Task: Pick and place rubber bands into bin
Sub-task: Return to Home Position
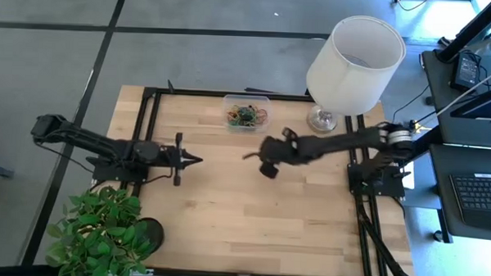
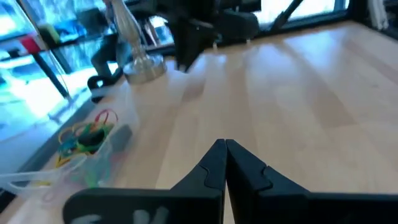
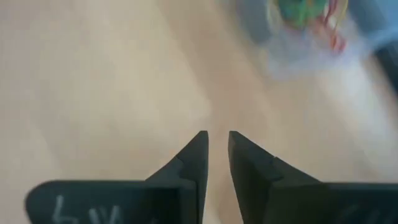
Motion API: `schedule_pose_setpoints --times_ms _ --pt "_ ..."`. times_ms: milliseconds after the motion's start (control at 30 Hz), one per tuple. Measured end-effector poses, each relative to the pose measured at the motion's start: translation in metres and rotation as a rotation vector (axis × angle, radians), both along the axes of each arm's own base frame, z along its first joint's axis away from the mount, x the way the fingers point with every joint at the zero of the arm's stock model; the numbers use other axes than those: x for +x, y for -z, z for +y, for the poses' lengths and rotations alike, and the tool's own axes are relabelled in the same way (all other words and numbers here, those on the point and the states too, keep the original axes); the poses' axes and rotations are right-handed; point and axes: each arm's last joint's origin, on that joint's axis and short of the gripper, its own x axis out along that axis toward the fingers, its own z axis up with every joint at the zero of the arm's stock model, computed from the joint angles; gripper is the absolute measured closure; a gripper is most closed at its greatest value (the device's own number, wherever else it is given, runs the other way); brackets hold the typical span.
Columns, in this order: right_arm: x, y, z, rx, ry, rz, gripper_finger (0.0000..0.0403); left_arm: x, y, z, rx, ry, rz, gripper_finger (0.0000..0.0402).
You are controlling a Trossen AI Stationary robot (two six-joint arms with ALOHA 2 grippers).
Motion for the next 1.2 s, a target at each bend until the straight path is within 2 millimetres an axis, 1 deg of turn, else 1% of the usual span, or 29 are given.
schedule_pose_setpoints --times_ms 133,233,400,500,633,867,1067,1200 --pt "-0.037 0.011 0.026 0.05 0.026 -0.087 0.0342 -0.008 0.003 -0.005 0.026 0.058 -0.055 0.04" --pt "-0.06 0.02 0.042 0.101 0.046 -0.147 0.0347 -0.014 0.003 -0.005 0.043 0.095 -0.098 0.04" --pt "-0.082 0.031 0.059 0.156 0.047 -0.257 0.0353 -0.022 0.006 0.001 0.042 0.059 -0.15 0.04" --pt "-0.084 0.035 0.065 0.179 0.041 -0.303 0.0355 -0.025 0.006 0.005 0.033 0.042 -0.153 0.04" --pt "-0.085 0.037 0.069 0.194 0.042 -0.315 0.0356 -0.029 0.002 0.007 0.013 0.048 -0.189 0.04" --pt "-0.087 0.036 0.077 0.198 0.012 -0.315 0.0356 -0.034 0.004 0.006 -0.036 0.083 -0.175 0.04" --pt "-0.087 0.036 0.081 0.203 -0.004 -0.317 0.0356 -0.038 -0.001 0.007 -0.023 0.078 -0.239 0.04" --pt "-0.087 0.036 0.082 0.205 -0.009 -0.321 0.0356 -0.042 0.001 0.008 -0.017 0.041 -0.223 0.04"
